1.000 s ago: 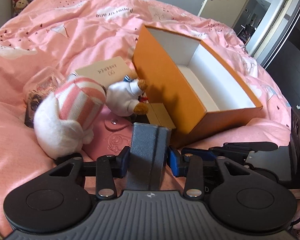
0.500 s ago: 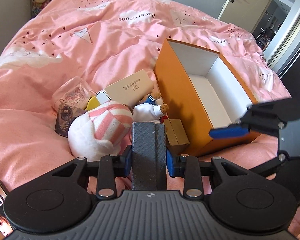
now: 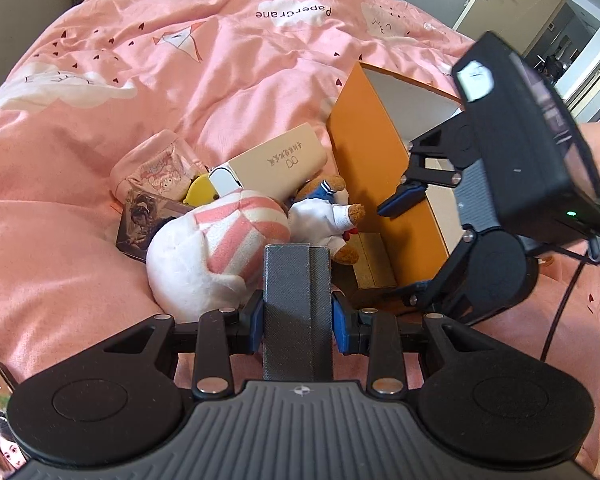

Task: Organize objects
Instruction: 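Grasp the dark grey box with the left tool while the right tool grasps the gold box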

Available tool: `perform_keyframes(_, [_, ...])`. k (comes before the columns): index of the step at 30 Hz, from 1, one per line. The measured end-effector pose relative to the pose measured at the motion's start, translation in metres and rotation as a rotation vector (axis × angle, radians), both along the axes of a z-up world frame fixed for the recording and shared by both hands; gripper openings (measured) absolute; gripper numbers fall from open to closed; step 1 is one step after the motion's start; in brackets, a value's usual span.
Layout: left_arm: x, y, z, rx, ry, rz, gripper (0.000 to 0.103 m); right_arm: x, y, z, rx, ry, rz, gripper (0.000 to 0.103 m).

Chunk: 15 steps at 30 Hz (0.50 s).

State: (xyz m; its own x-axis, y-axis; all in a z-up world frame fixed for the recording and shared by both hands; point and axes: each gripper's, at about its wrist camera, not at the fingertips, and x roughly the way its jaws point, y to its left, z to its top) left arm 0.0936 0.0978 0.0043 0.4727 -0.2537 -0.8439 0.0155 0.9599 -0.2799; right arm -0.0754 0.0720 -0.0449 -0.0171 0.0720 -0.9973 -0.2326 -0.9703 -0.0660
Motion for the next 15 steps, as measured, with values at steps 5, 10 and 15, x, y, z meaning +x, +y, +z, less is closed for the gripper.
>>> perform_keyframes(5, [0.007,0.005,-0.006,-0.033,0.02,0.001,0.038,-0.003,0.012,-0.021,-0.07,-0.037,0.013,0.074])
perform_keyframes(10, [0.012,0.007,-0.013,-0.045,0.04,-0.006,0.038,-0.001,0.019,-0.034,-0.107,-0.033,0.013,0.074])
perform_keyframes(15, [0.014,0.007,-0.014,-0.047,0.043,-0.008,0.038,0.004,0.02,-0.038,-0.127,-0.021,0.009,0.065])
